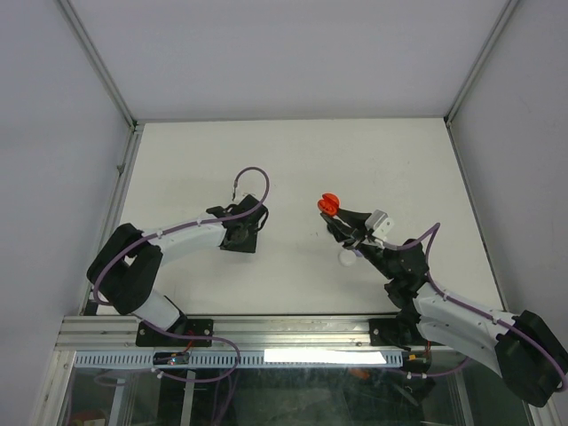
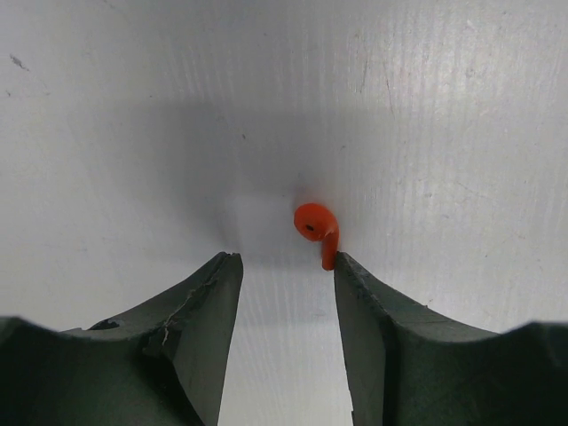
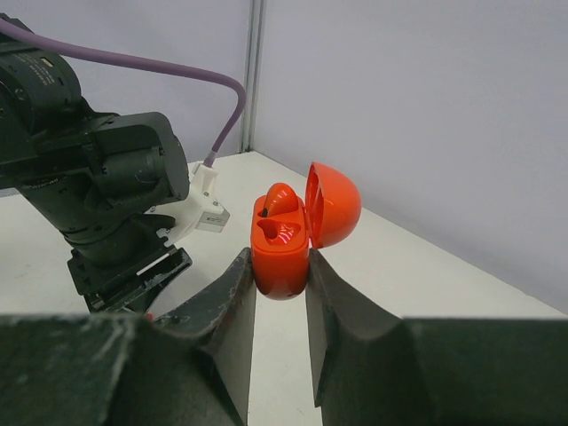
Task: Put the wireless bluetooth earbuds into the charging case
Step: Pick up the earbud from the center of the board.
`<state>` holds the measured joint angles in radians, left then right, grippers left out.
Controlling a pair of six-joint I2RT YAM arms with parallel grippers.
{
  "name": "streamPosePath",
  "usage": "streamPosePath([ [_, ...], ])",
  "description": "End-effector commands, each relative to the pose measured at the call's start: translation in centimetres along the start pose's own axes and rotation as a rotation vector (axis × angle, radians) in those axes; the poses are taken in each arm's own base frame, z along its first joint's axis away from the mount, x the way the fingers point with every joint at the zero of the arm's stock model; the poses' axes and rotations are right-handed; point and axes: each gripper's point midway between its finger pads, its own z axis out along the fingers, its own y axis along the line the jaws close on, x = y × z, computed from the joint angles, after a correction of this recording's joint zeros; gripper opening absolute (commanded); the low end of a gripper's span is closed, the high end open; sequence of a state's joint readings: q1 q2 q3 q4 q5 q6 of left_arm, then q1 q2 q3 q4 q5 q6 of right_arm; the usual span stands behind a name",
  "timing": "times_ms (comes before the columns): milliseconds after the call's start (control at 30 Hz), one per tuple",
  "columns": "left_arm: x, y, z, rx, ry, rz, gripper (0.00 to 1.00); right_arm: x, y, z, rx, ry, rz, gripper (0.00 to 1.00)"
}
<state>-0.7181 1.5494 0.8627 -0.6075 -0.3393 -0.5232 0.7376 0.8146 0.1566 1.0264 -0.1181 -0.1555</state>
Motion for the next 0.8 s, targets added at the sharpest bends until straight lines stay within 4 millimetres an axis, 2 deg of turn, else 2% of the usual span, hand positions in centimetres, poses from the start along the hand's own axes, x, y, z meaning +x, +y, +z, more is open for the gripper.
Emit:
streamPosePath([
  [0, -1.5, 0.6, -1.5, -0.008, -0.055, -0.004, 0.47, -1.8, -0.3, 0.5, 0.012, -0.065, 0.000, 0.00],
  [133, -1.4, 1.2, -1.5, -0.029, -0.048, -0.002, 0.45, -1.9, -0.3, 0.5, 0.009, -0.069, 0.004, 0.00],
  [400, -3.9, -1.4, -2.9, 0.082, -0.083, -0.007, 0.46, -2.0, -0.3, 0.5, 0.010, -0.072, 0.006, 0.00],
  [533, -4.6, -2.1, -2.3, 0.088, -0.087, 0.011, 0.42, -2.1, -0.3, 0.6, 0.009, -0.073, 0.006, 0.00],
  [767, -4.2, -1.7, -0.6, 0.060, -0.041, 0.025, 0.37, -2.3, -0.2, 0.5, 0.003, -0.070, 0.004, 0.00],
])
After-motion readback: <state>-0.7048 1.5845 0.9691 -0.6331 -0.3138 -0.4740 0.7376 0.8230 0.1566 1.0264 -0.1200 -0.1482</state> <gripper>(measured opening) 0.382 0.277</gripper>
